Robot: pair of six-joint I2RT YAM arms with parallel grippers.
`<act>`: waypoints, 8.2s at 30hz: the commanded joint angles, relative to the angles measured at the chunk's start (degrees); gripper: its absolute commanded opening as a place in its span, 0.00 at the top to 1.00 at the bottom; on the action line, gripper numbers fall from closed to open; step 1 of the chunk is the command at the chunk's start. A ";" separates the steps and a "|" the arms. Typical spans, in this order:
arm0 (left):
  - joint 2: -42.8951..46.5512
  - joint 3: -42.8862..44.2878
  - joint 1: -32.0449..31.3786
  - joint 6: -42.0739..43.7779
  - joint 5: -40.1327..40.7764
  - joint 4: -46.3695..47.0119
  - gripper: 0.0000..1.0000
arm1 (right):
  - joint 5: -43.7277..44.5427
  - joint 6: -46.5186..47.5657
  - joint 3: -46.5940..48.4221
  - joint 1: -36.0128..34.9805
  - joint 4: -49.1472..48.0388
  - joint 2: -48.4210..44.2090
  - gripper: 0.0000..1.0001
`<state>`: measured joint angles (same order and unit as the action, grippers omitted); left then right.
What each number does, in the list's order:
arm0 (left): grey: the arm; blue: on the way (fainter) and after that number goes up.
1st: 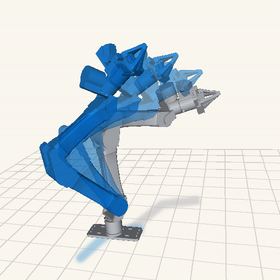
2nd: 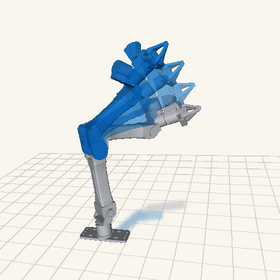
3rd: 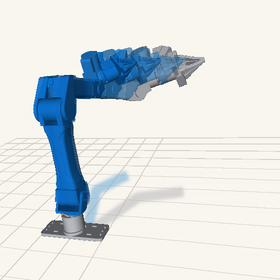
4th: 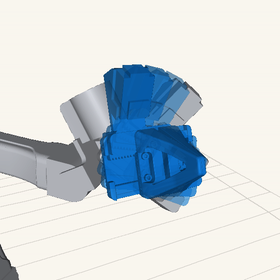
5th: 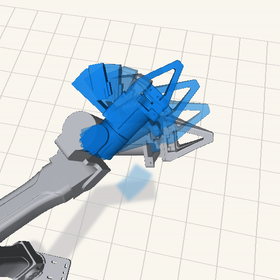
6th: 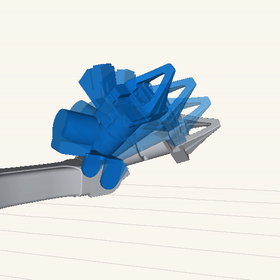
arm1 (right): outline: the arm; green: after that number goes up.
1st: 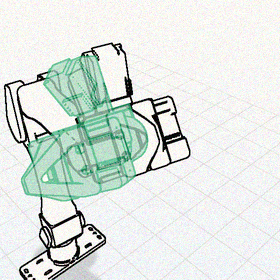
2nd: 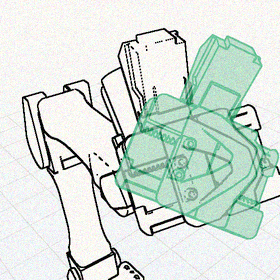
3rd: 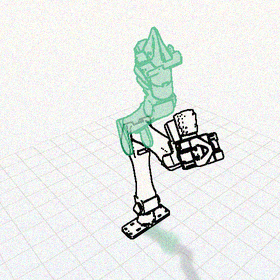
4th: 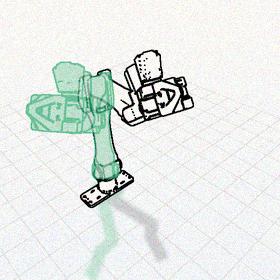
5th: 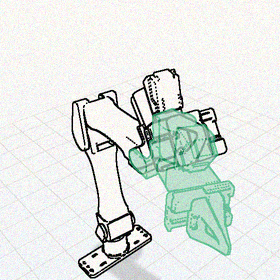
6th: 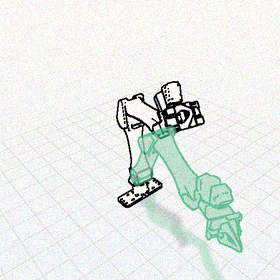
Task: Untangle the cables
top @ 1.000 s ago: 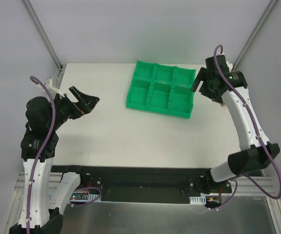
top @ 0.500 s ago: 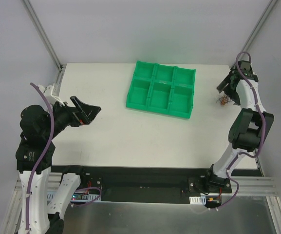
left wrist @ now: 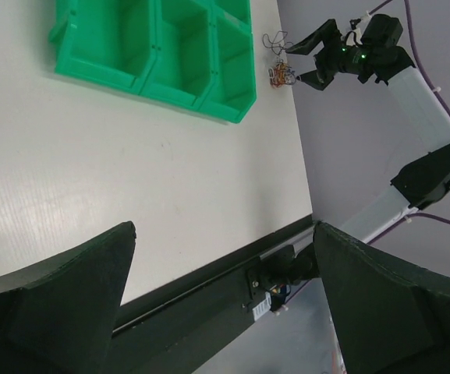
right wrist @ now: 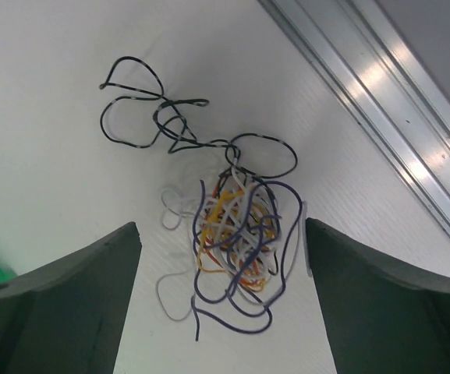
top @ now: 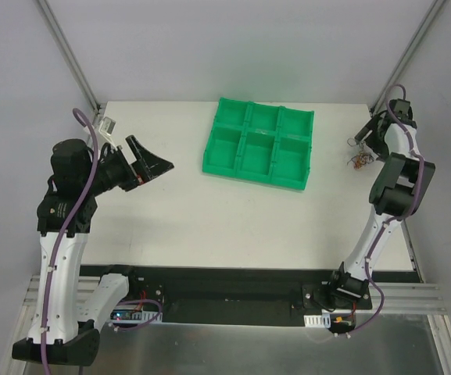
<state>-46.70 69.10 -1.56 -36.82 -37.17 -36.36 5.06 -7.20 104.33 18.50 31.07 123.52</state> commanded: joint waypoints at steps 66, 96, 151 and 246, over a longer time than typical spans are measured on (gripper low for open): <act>-57.09 15.17 -24.89 6.49 -4.68 -3.10 0.46 | -25.27 13.87 -40.53 -47.59 10.68 -37.67 0.40; -74.24 21.08 -30.08 19.06 8.07 -4.95 0.67 | -31.95 10.72 -34.46 -52.34 10.68 -27.38 0.47; -30.47 44.64 -30.25 15.99 42.97 2.43 1.00 | -20.51 8.95 -25.51 -52.69 12.27 -34.39 0.37; -44.71 42.96 -22.61 -12.93 -6.51 8.41 1.00 | -46.45 9.40 -21.01 -38.63 -15.60 -49.70 0.35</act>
<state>-91.72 112.01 -24.01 -48.97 -40.40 -30.17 -41.98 -2.44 81.71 -20.23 15.22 75.92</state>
